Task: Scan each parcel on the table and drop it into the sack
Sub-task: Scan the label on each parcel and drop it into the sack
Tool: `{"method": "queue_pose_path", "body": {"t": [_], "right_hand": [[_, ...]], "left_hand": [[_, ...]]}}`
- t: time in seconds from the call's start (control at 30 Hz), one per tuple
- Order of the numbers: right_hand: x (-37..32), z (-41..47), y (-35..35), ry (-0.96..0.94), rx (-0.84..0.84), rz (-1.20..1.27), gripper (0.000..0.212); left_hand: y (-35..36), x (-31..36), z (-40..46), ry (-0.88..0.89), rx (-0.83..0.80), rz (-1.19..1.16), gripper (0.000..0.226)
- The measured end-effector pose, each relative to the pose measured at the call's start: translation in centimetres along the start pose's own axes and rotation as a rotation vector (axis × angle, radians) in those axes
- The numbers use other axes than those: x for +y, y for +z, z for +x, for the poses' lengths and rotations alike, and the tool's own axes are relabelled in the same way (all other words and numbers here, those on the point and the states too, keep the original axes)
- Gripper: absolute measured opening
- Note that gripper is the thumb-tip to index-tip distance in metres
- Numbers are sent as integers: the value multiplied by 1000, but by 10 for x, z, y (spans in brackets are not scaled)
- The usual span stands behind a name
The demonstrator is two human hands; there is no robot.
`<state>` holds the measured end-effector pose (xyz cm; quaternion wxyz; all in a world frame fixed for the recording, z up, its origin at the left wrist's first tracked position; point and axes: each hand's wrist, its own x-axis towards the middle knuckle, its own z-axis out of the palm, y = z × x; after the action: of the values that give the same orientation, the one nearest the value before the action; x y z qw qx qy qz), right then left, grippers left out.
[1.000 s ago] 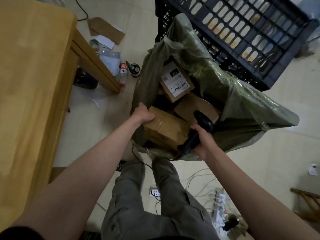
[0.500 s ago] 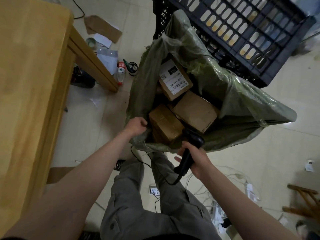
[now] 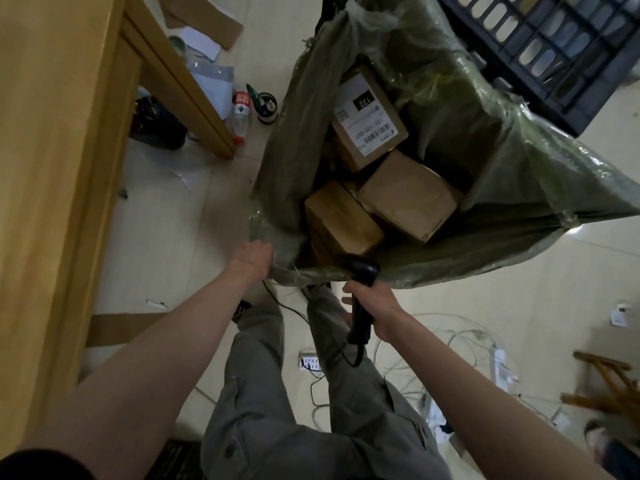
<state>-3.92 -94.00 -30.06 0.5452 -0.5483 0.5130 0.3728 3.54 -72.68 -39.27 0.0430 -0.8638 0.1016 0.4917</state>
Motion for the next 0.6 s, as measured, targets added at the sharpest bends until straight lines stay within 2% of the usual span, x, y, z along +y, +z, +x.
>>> {"method": "queue_pose_path", "body": {"t": [0.13,0.27,0.4,0.43,0.5,0.6], "right_hand": [[4,-10,-2,-38,18,60,16],[5,-35,-13,-20,-12,150,26],[3,-68,-17,-28,-56,173,30],[-1,-80,-19,-40,-79,183,29],[-15,-103,-24,-84,-141,217,28],[-49,-129,-28,-185,-263,303,29]], "left_hand": [[-1,-14,-15,40,-71,-42,22],[-10,-31,-39,134,-95,-148,7],[-51,-38,-76,170,81,-159,2],[-68,-39,-89,185,130,-151,7],[-110,-45,-119,206,245,-121,15],[-164,-67,-168,156,430,-121,9]]}}
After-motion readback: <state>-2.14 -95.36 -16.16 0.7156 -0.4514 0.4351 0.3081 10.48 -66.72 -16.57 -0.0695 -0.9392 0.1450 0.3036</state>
